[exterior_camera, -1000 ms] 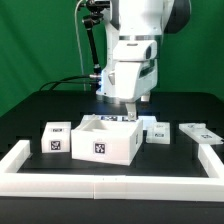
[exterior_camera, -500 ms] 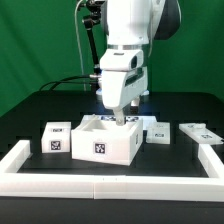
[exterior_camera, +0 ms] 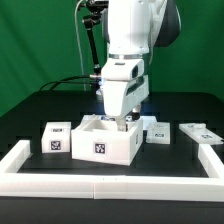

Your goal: Assemble cabinet

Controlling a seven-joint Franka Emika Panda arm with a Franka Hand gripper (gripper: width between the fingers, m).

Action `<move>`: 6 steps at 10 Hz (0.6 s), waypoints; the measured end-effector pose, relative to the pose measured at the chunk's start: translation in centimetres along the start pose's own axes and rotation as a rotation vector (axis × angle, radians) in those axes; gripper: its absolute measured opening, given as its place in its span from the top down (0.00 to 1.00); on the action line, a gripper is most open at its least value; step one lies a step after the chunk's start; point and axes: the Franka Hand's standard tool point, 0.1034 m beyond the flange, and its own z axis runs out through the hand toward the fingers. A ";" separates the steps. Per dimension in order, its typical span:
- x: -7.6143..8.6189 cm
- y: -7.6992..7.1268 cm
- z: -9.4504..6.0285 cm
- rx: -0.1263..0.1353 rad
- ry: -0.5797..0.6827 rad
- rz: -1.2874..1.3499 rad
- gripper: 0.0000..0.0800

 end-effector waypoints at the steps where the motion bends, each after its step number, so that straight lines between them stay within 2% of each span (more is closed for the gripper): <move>1: 0.2 0.2 0.4 -0.006 0.005 -0.029 0.00; 2: 0.4 0.7 0.6 -0.008 0.004 -0.098 0.00; 4: 0.5 1.0 0.6 -0.009 0.004 -0.095 0.32; 5: 0.4 1.0 0.7 -0.009 0.004 -0.095 0.32; 6: 0.4 1.0 0.7 -0.009 0.004 -0.095 0.54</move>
Offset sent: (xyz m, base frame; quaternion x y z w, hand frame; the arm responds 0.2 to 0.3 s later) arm 0.0000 0.0000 0.0000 0.0000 0.0000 0.0000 1.0000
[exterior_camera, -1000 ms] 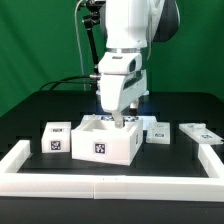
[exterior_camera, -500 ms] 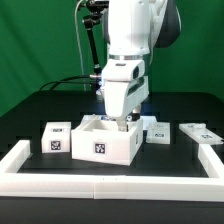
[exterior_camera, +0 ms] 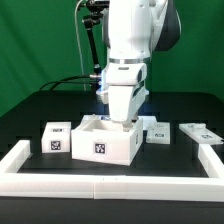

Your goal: Assemble cabinet

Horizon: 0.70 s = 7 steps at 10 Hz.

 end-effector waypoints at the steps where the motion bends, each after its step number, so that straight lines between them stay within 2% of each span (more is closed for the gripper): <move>1: 0.0 0.0 0.0 0.000 0.000 0.000 0.76; 2: 0.0 0.0 0.0 0.000 0.000 0.000 0.76; 3: 0.0 0.0 0.0 0.000 0.000 0.001 0.91; 4: 0.0 0.0 0.0 0.000 0.000 0.001 0.96; 7: -0.1 0.0 0.0 0.001 0.000 0.002 0.96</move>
Offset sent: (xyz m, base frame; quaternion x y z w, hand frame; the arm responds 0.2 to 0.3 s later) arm 0.0000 0.0000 0.0000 0.0000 0.0000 0.0000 1.0000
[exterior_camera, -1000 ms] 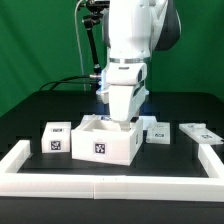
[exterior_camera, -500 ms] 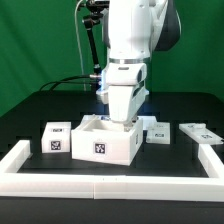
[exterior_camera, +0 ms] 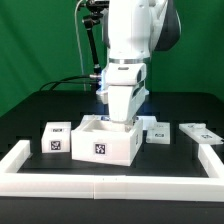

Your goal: Assemble cabinet

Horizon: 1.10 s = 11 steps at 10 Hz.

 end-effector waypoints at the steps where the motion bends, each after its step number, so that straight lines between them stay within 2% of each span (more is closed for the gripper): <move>1: 0.0 0.0 0.0 0.000 0.000 0.000 0.96; 3: 0.0 0.2 0.0 0.007 -0.003 -0.033 0.96; 4: 0.2 1.3 0.0 0.012 -0.005 -0.081 0.96; 6: 1.4 3.3 0.1 -0.010 0.000 -0.137 0.96; 9: 5.0 5.1 0.1 -0.032 0.014 -0.177 0.96; 11: 4.6 5.2 0.1 -0.032 0.013 -0.170 0.96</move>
Offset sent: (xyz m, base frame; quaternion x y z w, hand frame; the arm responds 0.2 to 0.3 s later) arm 0.0305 0.0054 -0.0031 0.0321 -0.0009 -0.1511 0.9880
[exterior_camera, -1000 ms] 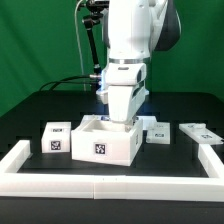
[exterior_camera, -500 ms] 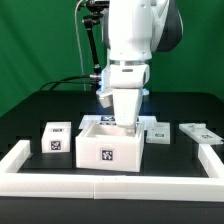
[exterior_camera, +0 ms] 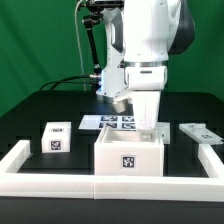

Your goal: Assemble cabinet

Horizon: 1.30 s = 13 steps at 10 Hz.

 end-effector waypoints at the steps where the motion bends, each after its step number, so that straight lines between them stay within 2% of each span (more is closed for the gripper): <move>1: 0.0 0.0 0.0 0.000 0.000 0.000 0.96; 2: 0.3 0.1 0.0 0.003 -0.001 -0.012 0.96; 3: 1.5 0.5 0.1 0.010 -0.004 -0.046 0.96; 5: 3.6 2.1 0.2 0.026 -0.009 -0.096 0.96; 7: 5.3 3.3 0.3 0.020 -0.002 -0.110 0.96; 11: 7.9 3.7 0.4 0.021 0.002 -0.061 0.96; 13: 7.8 3.7 0.4 0.020 0.002 -0.058 0.96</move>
Offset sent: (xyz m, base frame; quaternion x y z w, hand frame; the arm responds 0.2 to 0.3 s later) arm 0.0289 0.0389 -0.0046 0.0320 -0.0301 -0.0817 0.9957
